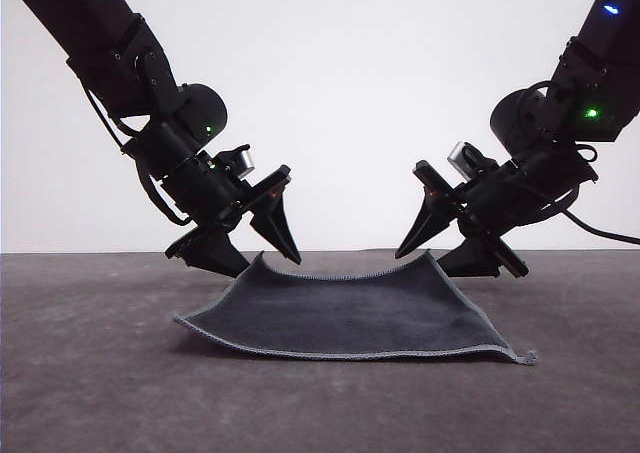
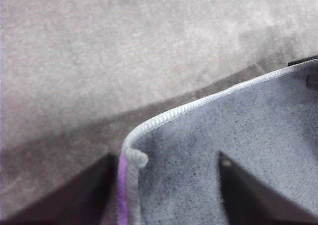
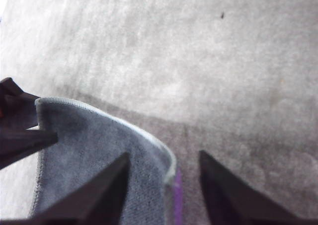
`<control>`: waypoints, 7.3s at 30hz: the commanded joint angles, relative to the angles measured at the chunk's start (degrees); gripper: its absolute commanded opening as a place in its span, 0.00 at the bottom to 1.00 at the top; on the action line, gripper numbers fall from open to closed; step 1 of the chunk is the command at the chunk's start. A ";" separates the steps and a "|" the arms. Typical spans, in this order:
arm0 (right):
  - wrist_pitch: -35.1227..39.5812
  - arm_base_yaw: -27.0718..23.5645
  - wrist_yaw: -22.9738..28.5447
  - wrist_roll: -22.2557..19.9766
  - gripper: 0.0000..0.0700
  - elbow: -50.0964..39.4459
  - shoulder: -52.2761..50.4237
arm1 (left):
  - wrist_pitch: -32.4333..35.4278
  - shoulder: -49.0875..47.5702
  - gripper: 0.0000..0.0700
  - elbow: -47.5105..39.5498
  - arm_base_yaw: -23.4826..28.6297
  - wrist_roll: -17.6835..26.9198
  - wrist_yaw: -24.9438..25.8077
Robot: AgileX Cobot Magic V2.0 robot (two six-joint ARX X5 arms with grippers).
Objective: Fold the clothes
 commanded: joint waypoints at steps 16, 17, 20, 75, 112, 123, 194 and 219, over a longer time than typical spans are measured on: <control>-1.31 0.31 0.33 -0.74 0.00 1.20 -1.84 | -2.23 0.46 0.00 1.53 0.42 1.47 0.29; -1.91 0.31 0.33 -1.17 0.00 1.20 -2.26 | -2.54 0.08 0.00 1.53 0.54 1.63 0.28; -3.96 0.31 0.35 -2.72 0.00 1.20 -3.42 | -3.53 -1.27 0.00 1.53 0.84 1.94 0.32; -9.52 10.69 6.95 -11.54 0.27 -29.03 -33.30 | -6.32 -25.55 0.48 -30.85 -4.29 2.69 2.87; -38.31 7.06 13.75 -2.33 0.38 -29.03 -56.94 | -16.98 -92.91 0.56 -57.28 -2.80 -4.44 -12.24; -19.81 4.47 7.82 -6.51 0.42 -29.03 -38.80 | -17.96 -96.26 0.56 -57.37 -2.81 -4.88 -12.41; 1.33 21.21 -3.21 4.05 0.00 -16.08 -20.50 | -17.03 -96.26 0.56 -57.37 -2.82 -4.83 -13.90; 5.06 28.62 -11.28 8.39 0.39 -6.62 -9.58 | -16.98 -96.26 0.56 -57.37 -2.82 -4.81 -13.89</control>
